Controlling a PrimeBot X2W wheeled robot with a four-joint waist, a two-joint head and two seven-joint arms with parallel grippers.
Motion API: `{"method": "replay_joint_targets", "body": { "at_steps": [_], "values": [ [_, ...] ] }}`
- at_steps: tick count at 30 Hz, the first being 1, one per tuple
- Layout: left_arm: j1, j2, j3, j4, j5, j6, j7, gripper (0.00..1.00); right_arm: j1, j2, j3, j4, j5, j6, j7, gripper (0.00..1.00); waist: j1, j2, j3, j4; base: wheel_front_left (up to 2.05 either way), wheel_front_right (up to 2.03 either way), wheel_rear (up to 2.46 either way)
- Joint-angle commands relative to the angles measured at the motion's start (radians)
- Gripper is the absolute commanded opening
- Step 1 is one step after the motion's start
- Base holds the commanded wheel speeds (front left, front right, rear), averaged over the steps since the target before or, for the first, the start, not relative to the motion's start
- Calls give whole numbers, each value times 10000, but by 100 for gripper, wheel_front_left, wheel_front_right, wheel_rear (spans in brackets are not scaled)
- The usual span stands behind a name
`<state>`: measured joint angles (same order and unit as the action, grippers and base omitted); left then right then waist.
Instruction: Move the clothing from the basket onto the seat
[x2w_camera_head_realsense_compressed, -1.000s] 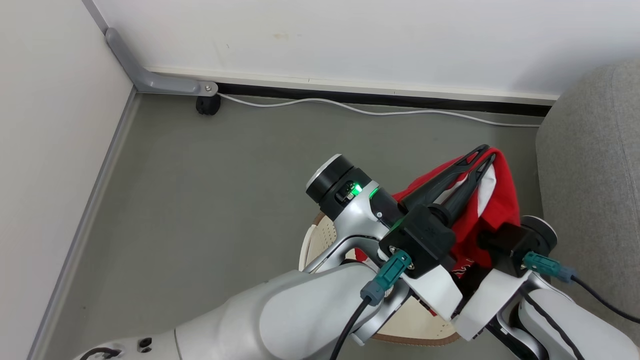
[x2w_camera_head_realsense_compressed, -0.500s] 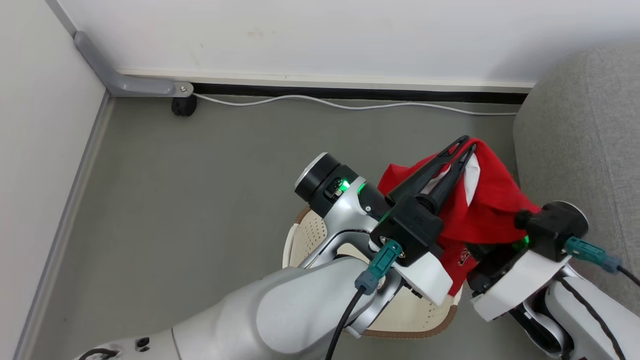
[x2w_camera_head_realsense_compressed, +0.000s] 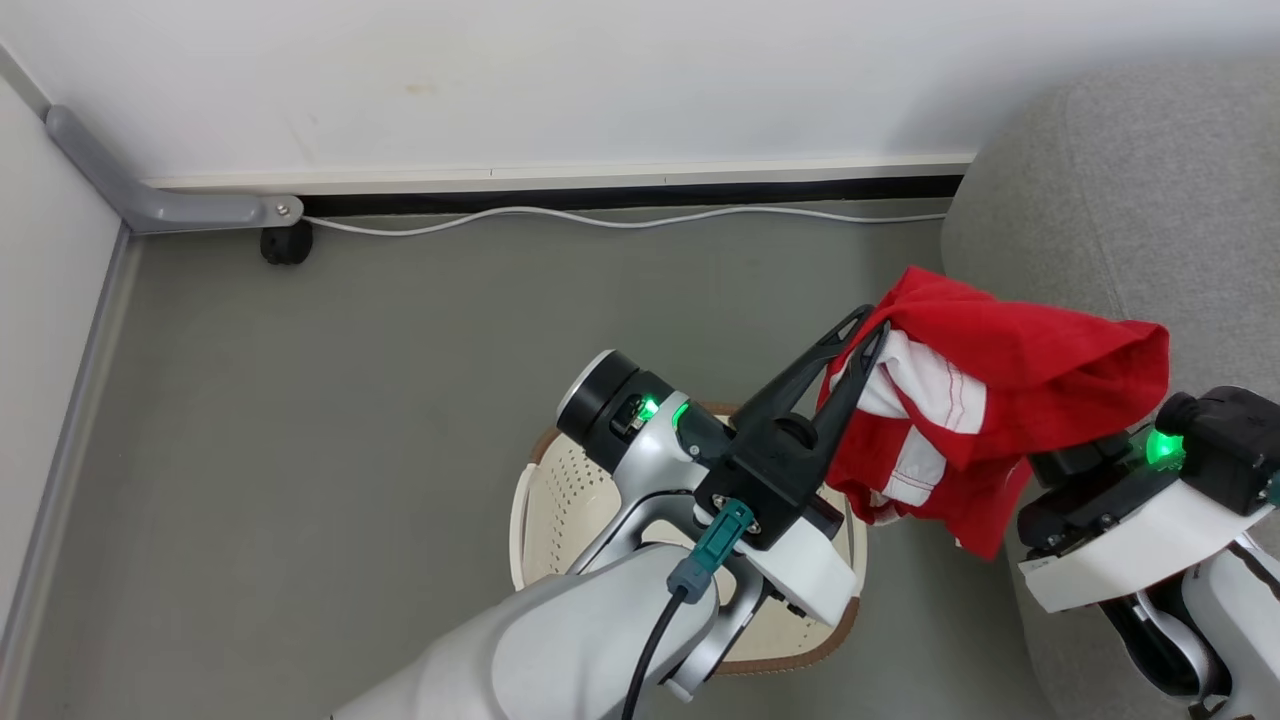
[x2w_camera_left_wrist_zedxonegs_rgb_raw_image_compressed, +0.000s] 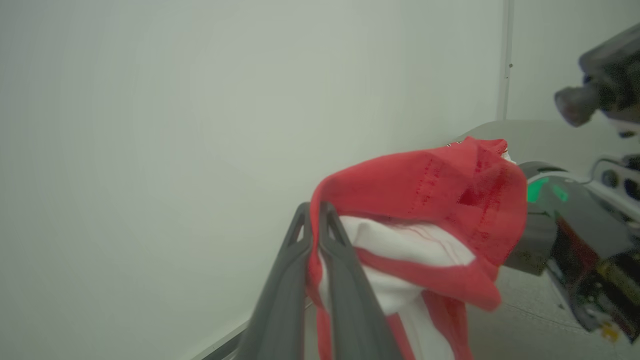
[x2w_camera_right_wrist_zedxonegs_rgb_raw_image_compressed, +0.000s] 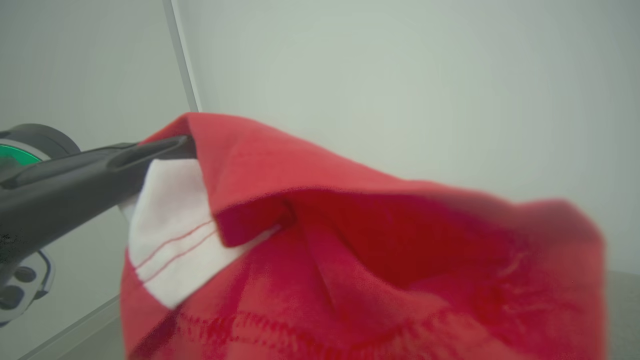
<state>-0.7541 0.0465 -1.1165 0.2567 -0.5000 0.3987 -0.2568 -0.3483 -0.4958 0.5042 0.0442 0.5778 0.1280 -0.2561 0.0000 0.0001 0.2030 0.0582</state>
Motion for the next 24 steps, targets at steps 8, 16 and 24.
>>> {"method": "replay_joint_targets", "body": {
  "at_steps": [8, 16, 24],
  "values": [
    [760, 38, 1094, 33, 533, -447, -48, 100, 484, -175, -865, -878, -412, 27, -57, 0, 0, -1, -46, -570, 0, 0, 0],
    [1537, 37, 1918, 418, 945, -1072, -49, 100, 427, -206, -1423, -929, -405, 27, -57, 0, 0, -1, -204, -1516, 0, 0, 0],
    [2048, 37, 2601, 637, 1256, -1578, -49, 100, 258, -246, -1807, -847, -292, 27, -57, 0, 0, -1, -327, -2804, 0, 0, 0]
  ]
}}
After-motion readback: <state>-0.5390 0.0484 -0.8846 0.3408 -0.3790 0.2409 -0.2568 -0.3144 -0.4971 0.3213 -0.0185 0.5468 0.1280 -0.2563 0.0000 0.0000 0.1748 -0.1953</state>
